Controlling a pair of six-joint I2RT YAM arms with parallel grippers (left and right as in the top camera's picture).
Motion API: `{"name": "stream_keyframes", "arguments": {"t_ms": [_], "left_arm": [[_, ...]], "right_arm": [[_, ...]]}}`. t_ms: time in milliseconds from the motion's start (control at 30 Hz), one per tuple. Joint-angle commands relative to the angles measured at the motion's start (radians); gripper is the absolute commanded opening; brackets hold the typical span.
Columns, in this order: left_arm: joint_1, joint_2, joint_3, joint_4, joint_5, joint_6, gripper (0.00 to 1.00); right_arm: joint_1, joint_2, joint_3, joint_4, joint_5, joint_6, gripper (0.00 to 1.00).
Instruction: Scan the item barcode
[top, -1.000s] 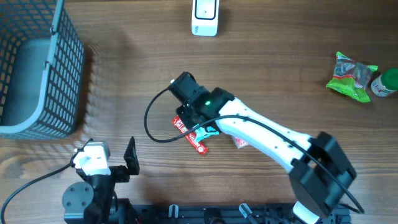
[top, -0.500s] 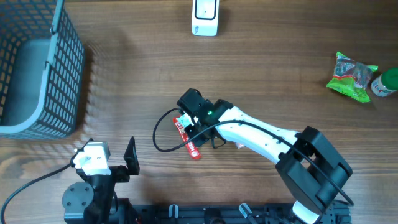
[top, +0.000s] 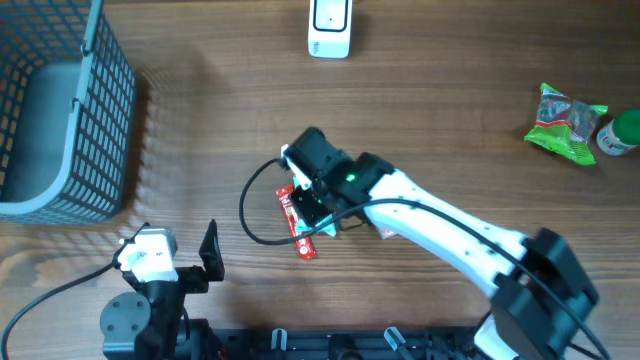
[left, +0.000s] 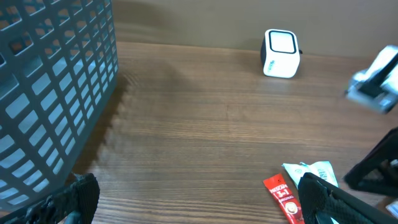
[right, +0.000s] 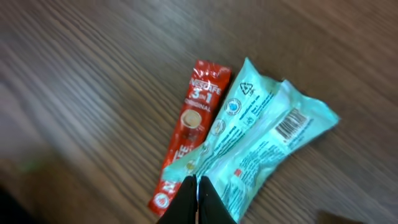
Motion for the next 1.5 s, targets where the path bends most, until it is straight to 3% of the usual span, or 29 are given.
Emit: {"name": "stream_keyframes", "arguments": {"t_ms": [0, 267, 400, 633, 900, 1200, 1467], "left_arm": [[-0.006, -0.005, -0.010, 0.002, -0.010, -0.010, 1.00], [-0.006, -0.005, -0.010, 0.002, -0.010, -0.010, 1.00], [-0.006, -0.005, -0.010, 0.002, -0.010, -0.010, 1.00], [-0.006, -0.005, -0.010, 0.002, -0.010, -0.010, 1.00], [-0.006, -0.005, -0.010, 0.002, -0.010, -0.010, 1.00], [-0.006, -0.005, -0.010, 0.002, -0.010, -0.010, 1.00], [-0.006, -0.005, -0.010, 0.002, -0.010, -0.010, 1.00]], "right_arm": [[-0.001, 0.019, -0.027, -0.012, -0.002, 0.027, 0.04], [-0.002, 0.163, -0.041, 0.084, -0.044, 0.025, 0.08], [-0.004, 0.246, -0.041, 0.078, -0.059, 0.034, 0.04], [-0.005, 0.211, 0.000, 0.034, -0.051, 0.023, 0.04], [0.002, 0.052, 0.026, 0.002, -0.123, 0.023, 0.04], [0.012, 0.111, -0.019, -0.002, -0.153, 0.018, 0.06], [0.034, 0.180, -0.019, -0.002, -0.228, -0.033, 0.14]]}}
